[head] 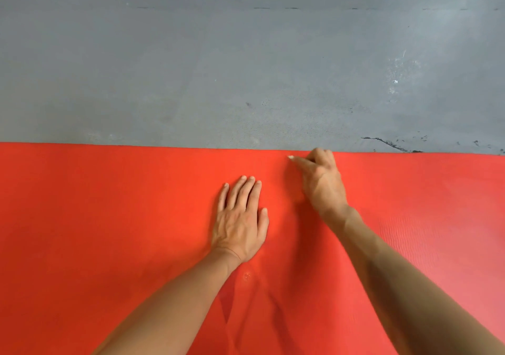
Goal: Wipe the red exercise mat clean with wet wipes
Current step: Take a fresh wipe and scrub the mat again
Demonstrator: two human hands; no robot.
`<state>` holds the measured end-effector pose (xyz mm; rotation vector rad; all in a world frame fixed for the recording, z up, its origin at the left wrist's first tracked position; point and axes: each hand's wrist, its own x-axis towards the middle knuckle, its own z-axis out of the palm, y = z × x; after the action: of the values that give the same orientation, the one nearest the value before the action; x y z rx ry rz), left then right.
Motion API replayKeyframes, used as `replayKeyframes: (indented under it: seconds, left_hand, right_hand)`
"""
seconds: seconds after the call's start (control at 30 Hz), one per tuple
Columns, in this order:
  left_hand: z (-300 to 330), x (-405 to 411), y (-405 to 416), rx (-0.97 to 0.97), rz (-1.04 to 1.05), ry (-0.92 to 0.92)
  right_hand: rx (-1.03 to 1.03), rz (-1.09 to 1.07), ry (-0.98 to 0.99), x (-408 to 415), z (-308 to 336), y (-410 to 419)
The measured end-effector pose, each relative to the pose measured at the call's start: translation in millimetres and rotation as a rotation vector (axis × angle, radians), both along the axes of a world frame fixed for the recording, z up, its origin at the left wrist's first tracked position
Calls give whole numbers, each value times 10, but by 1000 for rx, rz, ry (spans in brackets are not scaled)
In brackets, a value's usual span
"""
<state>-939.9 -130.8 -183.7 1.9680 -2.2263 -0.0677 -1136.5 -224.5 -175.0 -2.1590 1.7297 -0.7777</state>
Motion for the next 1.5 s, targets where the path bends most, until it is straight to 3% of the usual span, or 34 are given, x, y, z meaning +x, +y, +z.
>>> replayKeyframes:
  seconds: [0.1, 0.17, 0.23, 0.33, 0.4, 0.47, 0.6, 0.73, 0.97, 1.2, 1.3, 1.37, 1.43, 1.5]
  left_hand:
    - [2, -3, -5, 7, -1, -10]
    - [1, 5, -3, 11, -4, -20]
    - [3, 18, 8, 14, -7, -22]
    - [-9, 28, 19, 19, -23, -15]
    - [-24, 29, 16, 23, -33, -28]
    - [-33, 18, 17, 38, -41, -50]
    - [32, -68, 109, 94, -91, -115]
    - [154, -386, 595, 63, -357, -108]
    - [191, -1068, 1773, 113, -785, -74]
    - [106, -1197, 2173, 142, -954, -143]
    - [102, -1220, 2188, 135, -1000, -155]
    - [104, -1255, 2189, 97, -1136, -135]
    - [89, -1263, 2176, 72, -1260, -115]
    - [70, -1286, 2149, 54, -1297, -112]
  right_hand:
    - [-28, -329, 20, -771, -9, 81]
    - [-39, -468, 9, -850, -15, 208]
    - [-50, -440, -21, -599, -12, 472]
    - [-38, -123, -9, -243, -15, 1101]
    - [-11, -30, 21, -323, 11, 1409]
    - [4, -113, 31, -591, 32, 1574]
    - [49, -488, 16, -1066, 13, 1969]
    - [63, -655, -29, -1061, 19, 2520]
    - [152, -616, -6, -686, 101, 3782]
    - [202, -566, -45, -257, 157, 4865]
    - [174, -477, 23, -334, 193, 5067]
    - [141, -443, 86, -575, 155, 5127]
    - [111, -643, 99, -994, 96, 5147]
    - [93, -981, 69, -1434, 43, 5175]
